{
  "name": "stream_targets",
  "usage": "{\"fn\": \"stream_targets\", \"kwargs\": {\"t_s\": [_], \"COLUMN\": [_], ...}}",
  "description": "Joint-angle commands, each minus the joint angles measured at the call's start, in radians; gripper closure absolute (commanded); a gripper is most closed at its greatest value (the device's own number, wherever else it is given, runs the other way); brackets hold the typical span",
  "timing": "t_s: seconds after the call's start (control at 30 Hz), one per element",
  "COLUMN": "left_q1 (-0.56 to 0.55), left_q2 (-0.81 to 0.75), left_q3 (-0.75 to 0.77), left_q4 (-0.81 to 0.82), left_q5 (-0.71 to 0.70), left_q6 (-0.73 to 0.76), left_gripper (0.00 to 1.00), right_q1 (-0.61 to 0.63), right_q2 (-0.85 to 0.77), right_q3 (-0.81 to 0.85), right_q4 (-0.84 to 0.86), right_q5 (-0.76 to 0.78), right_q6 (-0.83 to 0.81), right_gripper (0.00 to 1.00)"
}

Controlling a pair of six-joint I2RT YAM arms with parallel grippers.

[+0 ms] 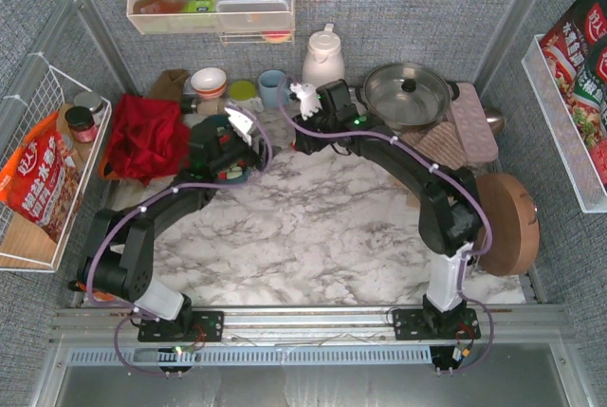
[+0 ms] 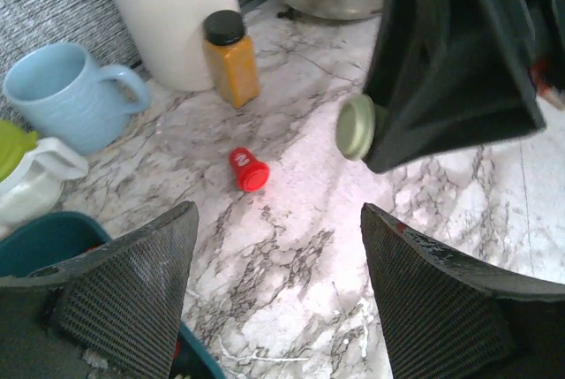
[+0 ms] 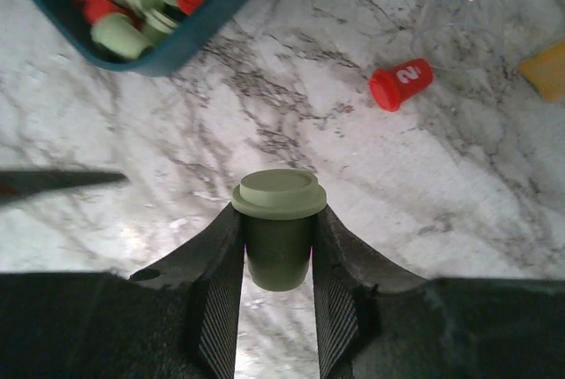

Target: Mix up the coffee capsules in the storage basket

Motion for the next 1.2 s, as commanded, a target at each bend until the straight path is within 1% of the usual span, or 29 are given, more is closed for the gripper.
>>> {"fn": "stream_targets", "kwargs": {"t_s": [0.0, 0.07, 0.13, 0.2, 0.27, 0.4, 0.5, 0.67, 0.83, 0.9, 0.93, 1.03, 1.1, 1.17], "left_q1": [-0.059, -0.087, -0.110, -0.127, -0.142, -0.169, -0.192, -0.228, -0.250, -0.258, -0.261, -0.265, -0.265, -0.267], "left_q2": [-0.041, -0.070, -0.089, -0.100, -0.107, -0.125, -0.138, -0.157, -0.180, -0.187, -0.189, -0.193, -0.194, -0.192], "left_q3": [-0.099, -0.170, -0.221, -0.243, -0.256, -0.292, -0.300, -0.319, -0.331, -0.338, -0.343, -0.351, -0.353, -0.353], "left_q4": [0.153, 0.243, 0.317, 0.360, 0.403, 0.497, 0.508, 0.545, 0.550, 0.556, 0.558, 0.565, 0.567, 0.571], "left_q5": [0.084, 0.127, 0.150, 0.158, 0.160, 0.142, 0.131, 0.106, 0.090, 0.080, 0.075, 0.066, 0.059, 0.059], "left_q6": [0.202, 0.293, 0.349, 0.367, 0.371, 0.368, 0.377, 0.388, 0.420, 0.434, 0.442, 0.467, 0.469, 0.465], "left_gripper": [0.15, 0.13, 0.10, 0.08, 0.01, 0.01, 0.01, 0.01, 0.04, 0.07, 0.12, 0.34, 0.45, 0.53], "right_q1": [0.003, 0.008, 0.013, 0.020, 0.028, 0.046, 0.061, 0.084, 0.090, 0.093, 0.094, 0.095, 0.095, 0.097], "right_q2": [-0.109, -0.173, -0.238, -0.298, -0.344, -0.402, -0.427, -0.440, -0.441, -0.439, -0.438, -0.442, -0.446, -0.450], "right_q3": [-0.091, -0.168, -0.268, -0.343, -0.398, -0.474, -0.514, -0.530, -0.529, -0.525, -0.523, -0.520, -0.520, -0.520], "right_q4": [0.161, 0.243, 0.357, 0.446, 0.497, 0.560, 0.608, 0.609, 0.618, 0.611, 0.607, 0.599, 0.593, 0.579], "right_q5": [-0.063, -0.093, -0.119, -0.125, -0.125, -0.141, -0.160, -0.153, -0.158, -0.158, -0.158, -0.159, -0.159, -0.158], "right_q6": [0.239, 0.327, 0.410, 0.474, 0.512, 0.561, 0.593, 0.596, 0.619, 0.621, 0.623, 0.637, 0.645, 0.646], "right_gripper": [0.86, 0.86, 0.86, 0.86, 0.86, 0.86, 0.86, 0.85, 0.85, 0.85, 0.85, 0.84, 0.84, 0.82]}}
